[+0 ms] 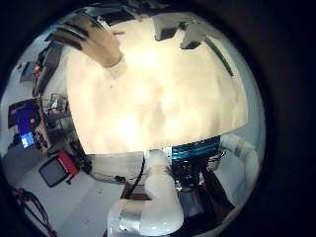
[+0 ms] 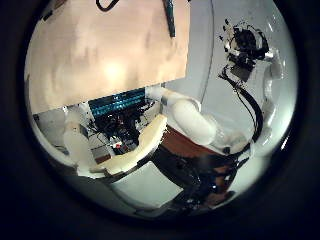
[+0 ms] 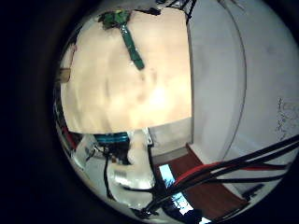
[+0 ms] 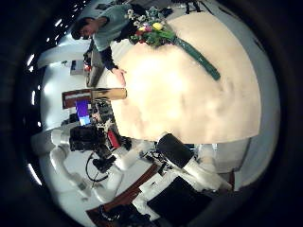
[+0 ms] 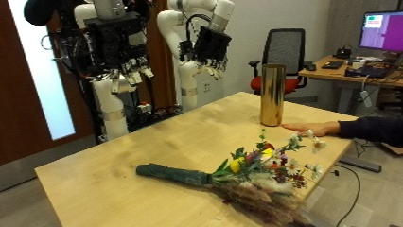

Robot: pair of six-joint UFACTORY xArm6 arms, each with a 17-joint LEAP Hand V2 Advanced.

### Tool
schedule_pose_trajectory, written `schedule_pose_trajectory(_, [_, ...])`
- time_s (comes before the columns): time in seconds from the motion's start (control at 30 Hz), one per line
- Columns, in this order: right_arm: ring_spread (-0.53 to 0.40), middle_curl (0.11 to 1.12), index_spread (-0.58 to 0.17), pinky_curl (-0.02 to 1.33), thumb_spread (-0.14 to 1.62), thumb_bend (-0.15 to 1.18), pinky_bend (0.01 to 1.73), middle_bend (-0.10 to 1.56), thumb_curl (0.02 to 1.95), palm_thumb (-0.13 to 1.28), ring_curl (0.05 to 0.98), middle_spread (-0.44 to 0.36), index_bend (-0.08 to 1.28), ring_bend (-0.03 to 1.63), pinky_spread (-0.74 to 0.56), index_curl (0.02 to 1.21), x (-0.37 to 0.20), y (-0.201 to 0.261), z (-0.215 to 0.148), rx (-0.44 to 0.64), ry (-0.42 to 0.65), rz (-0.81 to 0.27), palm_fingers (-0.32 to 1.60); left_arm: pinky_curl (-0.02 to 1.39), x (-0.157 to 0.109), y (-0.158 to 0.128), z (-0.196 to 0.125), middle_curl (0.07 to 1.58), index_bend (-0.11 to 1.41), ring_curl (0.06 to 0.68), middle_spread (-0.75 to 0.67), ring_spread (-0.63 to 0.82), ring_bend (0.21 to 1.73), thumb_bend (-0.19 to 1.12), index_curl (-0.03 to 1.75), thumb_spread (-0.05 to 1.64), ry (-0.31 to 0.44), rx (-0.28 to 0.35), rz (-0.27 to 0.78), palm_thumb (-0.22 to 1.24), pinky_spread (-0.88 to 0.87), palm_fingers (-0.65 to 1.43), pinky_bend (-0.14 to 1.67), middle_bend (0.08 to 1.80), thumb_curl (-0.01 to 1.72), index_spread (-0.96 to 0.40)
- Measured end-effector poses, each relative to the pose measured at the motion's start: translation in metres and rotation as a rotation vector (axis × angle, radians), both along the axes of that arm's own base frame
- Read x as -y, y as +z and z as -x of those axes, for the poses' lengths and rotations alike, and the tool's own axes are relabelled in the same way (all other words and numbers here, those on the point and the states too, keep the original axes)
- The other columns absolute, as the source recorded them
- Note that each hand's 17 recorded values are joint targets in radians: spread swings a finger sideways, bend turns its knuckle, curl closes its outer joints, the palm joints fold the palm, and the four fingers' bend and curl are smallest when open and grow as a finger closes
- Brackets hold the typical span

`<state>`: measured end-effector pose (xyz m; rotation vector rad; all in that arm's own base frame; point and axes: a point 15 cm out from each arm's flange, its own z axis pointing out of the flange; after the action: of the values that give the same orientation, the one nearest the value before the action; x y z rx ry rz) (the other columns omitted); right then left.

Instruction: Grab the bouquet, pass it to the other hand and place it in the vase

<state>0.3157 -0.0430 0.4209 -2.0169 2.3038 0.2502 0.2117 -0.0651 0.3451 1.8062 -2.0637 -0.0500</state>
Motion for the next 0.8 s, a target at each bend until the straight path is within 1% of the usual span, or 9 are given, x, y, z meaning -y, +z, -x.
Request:
schedule_pose_trajectory(0.23, [0.217,0.33,-0.228,0.23,1.11,-0.02,0.54,0.24,0.32,0.49,0.200,0.185,0.16,0.46,0.44,0.27,-0.007,-0.005,-0.005,-0.014,0.011,-0.013,0.18,0.30,0.000,0.000,0.001,0.34,0.16,0.168,0.36,0.52,0.53,-0.03,0.31,0.93,-0.004,-0.002,0.000,0.34,0.50,0.25,0.19,0.24,0.30,0.23])
schedule_pose_trajectory(0.37, [0.205,0.33,-0.225,0.23,1.12,-0.02,0.55,0.26,0.32,0.49,0.210,0.175,0.14,0.50,0.42,0.26,-0.008,-0.009,-0.007,-0.024,0.011,-0.017,0.23,0.30,0.002,-0.001,0.001,0.34,0.16,0.167,0.36,0.52,0.52,-0.03,0.31,0.93,-0.022,-0.004,-0.007,0.34,0.50,0.24,0.19,0.24,0.30,0.23])
schedule_pose_trajectory(0.47, [0.195,0.34,-0.211,0.23,1.12,-0.02,0.55,0.29,0.32,0.49,0.214,0.167,0.15,0.52,0.41,0.26,-0.007,-0.008,-0.007,-0.024,-0.002,-0.016,0.26,0.30,0.002,-0.001,0.001,0.34,0.17,0.167,0.33,0.51,0.51,-0.03,0.32,0.93,-0.065,0.004,-0.031,0.34,0.49,0.23,0.20,0.23,0.30,0.23])
schedule_pose_trajectory(0.5, [0.194,0.34,-0.206,0.23,1.13,-0.02,0.54,0.30,0.32,0.49,0.213,0.157,0.17,0.53,0.41,0.26,-0.007,-0.009,-0.007,-0.028,-0.010,-0.016,0.29,0.30,0.001,0.000,0.000,0.34,0.18,0.166,0.37,0.51,0.51,-0.03,0.32,0.93,-0.073,0.009,-0.041,0.34,0.50,0.23,0.20,0.22,0.30,0.23])
schedule_pose_trajectory(0.53, [0.195,0.34,-0.197,0.22,1.13,-0.02,0.53,0.31,0.32,0.48,0.213,0.162,0.17,0.54,0.41,0.26,-0.007,-0.010,-0.007,-0.032,-0.018,-0.016,0.31,0.30,0.001,0.001,-0.001,0.34,0.17,0.165,0.35,0.52,0.51,-0.03,0.32,0.93,-0.085,0.011,-0.048,0.34,0.50,0.24,0.20,0.24,0.30,0.23])
schedule_pose_trajectory(0.6, [0.194,0.34,-0.187,0.22,1.13,-0.02,0.54,0.31,0.33,0.49,0.214,0.165,0.16,0.55,0.40,0.27,-0.006,-0.016,-0.012,-0.050,-0.051,-0.016,0.31,0.30,0.001,0.000,-0.001,0.34,0.17,0.168,0.34,0.51,0.52,-0.03,0.32,0.93,-0.109,0.011,-0.058,0.34,0.50,0.24,0.20,0.24,0.30,0.23])
schedule_pose_trajectory(0.63, [0.180,0.34,-0.189,0.22,1.13,-0.02,0.53,0.33,0.33,0.49,0.213,0.152,0.16,0.57,0.40,0.27,-0.005,-0.020,-0.015,-0.064,-0.071,-0.017,0.34,0.30,0.000,0.000,-0.001,0.34,0.17,0.169,0.33,0.51,0.52,-0.03,0.32,0.93,-0.124,0.013,-0.060,0.34,0.50,0.24,0.20,0.24,0.30,0.22])
schedule_pose_trajectory(0.73, [0.164,0.35,-0.180,0.21,1.13,-0.02,0.51,0.37,0.33,0.49,0.208,0.166,0.17,0.57,0.39,0.27,-0.002,-0.034,-0.024,-0.102,-0.098,-0.022,0.37,0.30,-0.002,-0.001,-0.003,0.34,0.18,0.168,0.33,0.51,0.51,-0.03,0.32,0.93,-0.144,0.019,-0.063,0.34,0.50,0.23,0.20,0.23,0.30,0.22])
schedule_pose_trajectory(0.8, [0.154,0.34,-0.147,0.21,1.13,-0.02,0.53,0.34,0.33,0.49,0.216,0.197,0.15,0.61,0.37,0.27,0.001,-0.044,-0.030,-0.130,-0.111,-0.029,0.35,0.29,-0.002,-0.001,-0.008,0.34,0.18,0.167,0.34,0.51,0.50,-0.03,0.33,0.93,-0.154,0.025,-0.061,0.34,0.50,0.23,0.19,0.23,0.30,0.22])
